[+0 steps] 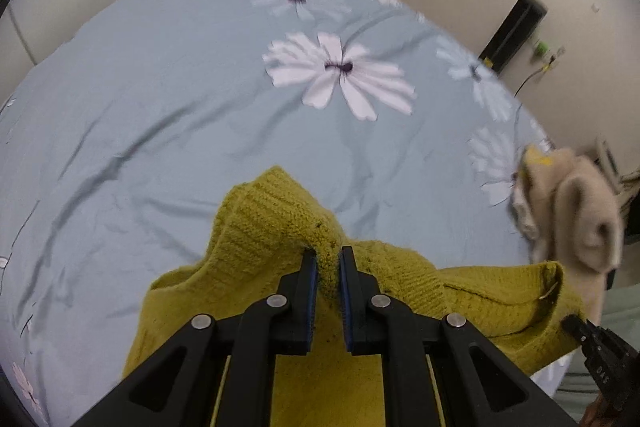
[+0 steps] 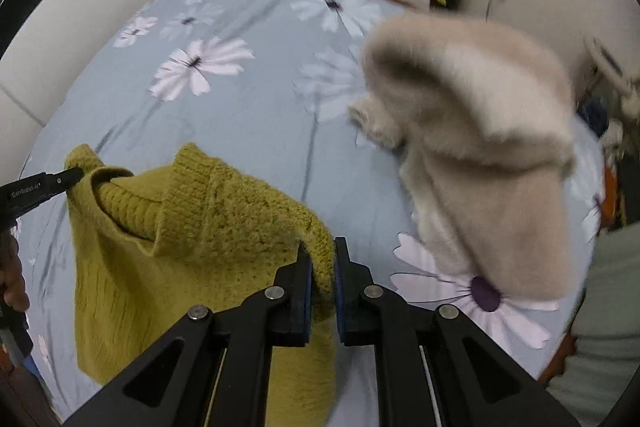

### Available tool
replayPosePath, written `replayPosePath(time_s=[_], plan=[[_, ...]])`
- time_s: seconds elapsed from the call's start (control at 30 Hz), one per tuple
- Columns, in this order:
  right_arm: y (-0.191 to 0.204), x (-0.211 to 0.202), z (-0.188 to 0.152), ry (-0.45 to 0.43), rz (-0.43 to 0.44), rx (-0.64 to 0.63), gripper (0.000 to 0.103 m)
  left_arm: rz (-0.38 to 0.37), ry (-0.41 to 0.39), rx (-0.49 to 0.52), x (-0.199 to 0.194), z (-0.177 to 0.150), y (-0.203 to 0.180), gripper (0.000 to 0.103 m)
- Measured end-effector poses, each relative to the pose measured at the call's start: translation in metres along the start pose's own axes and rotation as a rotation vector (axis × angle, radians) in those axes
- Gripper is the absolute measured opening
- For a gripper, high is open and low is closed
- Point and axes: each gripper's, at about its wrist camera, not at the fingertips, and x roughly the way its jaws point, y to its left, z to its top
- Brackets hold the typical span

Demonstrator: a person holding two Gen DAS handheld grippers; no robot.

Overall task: Fold clothes
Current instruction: 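Grasp another sweater edge with the left gripper while the right gripper holds its edge up, then lay the sweater flat on the bed and open both grippers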

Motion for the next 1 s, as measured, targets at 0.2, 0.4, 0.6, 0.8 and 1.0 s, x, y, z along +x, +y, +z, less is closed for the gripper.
replayPosePath(time_s=[0.2,0.4,0.6,0.8,1.0], plan=[[-0.013,0.048,-0.002,0.052,0.000,0.046,0.010,0.016,0.079,-0.006,0.059,-0.002,-0.003,0.016],[-0.020,0.045,-0.016,0.027,0.050,0.054,0.049,-0.053,0.105,-0.059,0.060,-0.008,0.010,0.059],[-0.026,0.003,-0.073,0.004,0.147,0.121,0.049,-0.111,0.035,-0.015,0.002,-0.039,0.059,0.059],[-0.028,0.001,-0.196,0.196,0.252,0.232,0.050,0.031,0.124,0.016,-0.012,-0.114,0.152,0.059],[-0.031,0.004,-0.298,0.322,0.292,0.426,0.050,0.071,0.247,-0.071,-0.003,-0.188,0.228,0.059]])
